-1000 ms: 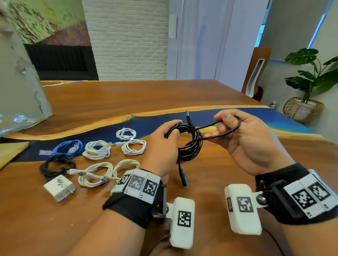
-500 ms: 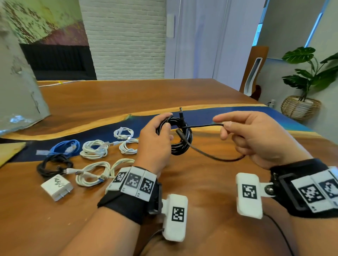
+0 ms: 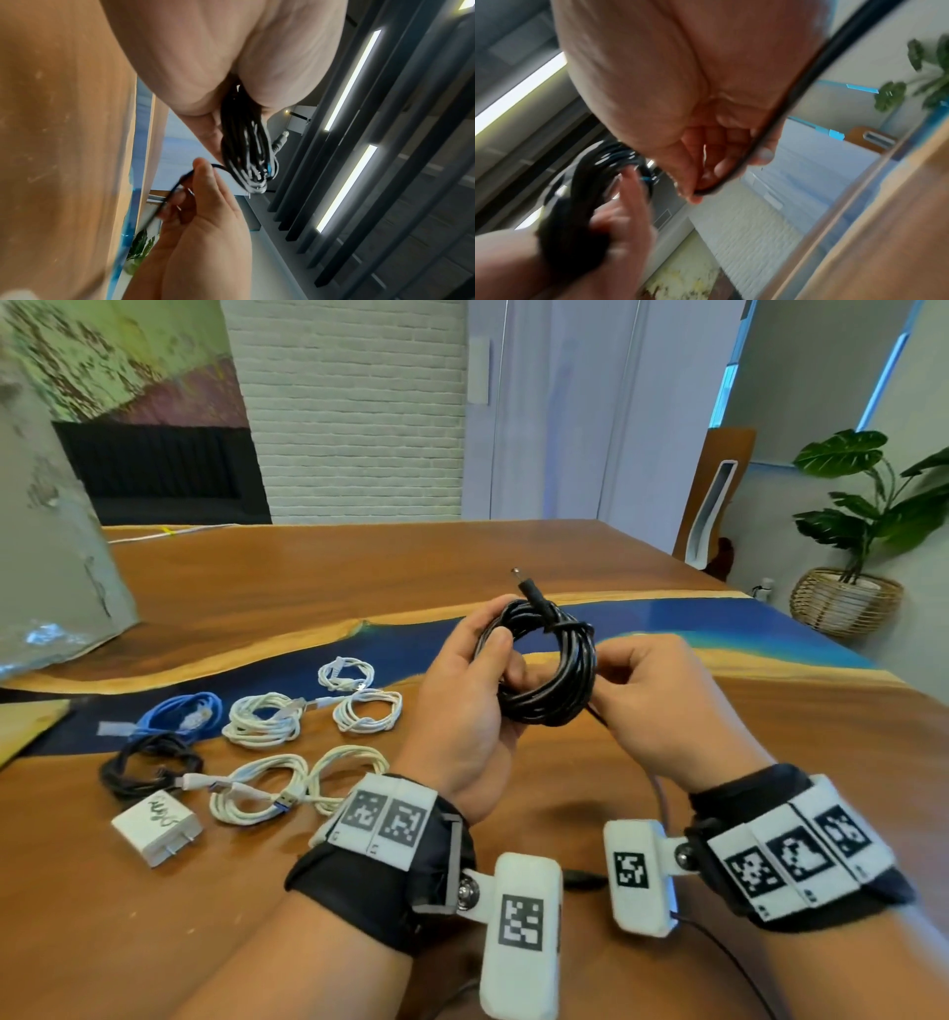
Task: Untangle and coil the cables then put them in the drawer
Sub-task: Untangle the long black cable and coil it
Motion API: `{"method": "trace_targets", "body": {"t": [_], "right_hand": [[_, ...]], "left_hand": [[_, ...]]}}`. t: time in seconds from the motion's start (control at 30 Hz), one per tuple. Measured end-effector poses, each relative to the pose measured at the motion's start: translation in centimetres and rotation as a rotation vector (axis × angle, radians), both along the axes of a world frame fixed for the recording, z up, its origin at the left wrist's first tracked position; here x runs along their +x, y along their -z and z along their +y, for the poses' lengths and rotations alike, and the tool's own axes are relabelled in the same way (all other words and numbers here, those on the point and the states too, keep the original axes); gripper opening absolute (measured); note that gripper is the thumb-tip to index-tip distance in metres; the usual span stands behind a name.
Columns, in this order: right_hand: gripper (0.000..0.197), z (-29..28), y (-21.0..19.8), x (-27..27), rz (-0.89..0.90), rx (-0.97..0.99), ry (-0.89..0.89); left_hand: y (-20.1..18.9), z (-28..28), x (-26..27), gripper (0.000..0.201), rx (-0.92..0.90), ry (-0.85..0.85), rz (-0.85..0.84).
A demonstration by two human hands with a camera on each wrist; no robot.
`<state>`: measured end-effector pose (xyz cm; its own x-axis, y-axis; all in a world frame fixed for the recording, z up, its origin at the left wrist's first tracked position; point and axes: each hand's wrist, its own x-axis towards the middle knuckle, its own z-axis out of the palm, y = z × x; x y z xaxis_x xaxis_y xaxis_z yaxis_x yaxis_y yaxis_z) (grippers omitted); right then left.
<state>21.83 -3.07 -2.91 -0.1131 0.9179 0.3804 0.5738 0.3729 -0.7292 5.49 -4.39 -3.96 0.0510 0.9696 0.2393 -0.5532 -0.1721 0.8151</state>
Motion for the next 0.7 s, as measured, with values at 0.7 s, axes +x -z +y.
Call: {"method": "trace_targets", "body": {"t": [0.7], "right_hand": [[0.046,-0.1,1.0,-1.9,0.819,-0.475,-0.276]], "left_hand": [[2.1,1.1,0.4,0.028,0.133,-0.34,0.518]]}}
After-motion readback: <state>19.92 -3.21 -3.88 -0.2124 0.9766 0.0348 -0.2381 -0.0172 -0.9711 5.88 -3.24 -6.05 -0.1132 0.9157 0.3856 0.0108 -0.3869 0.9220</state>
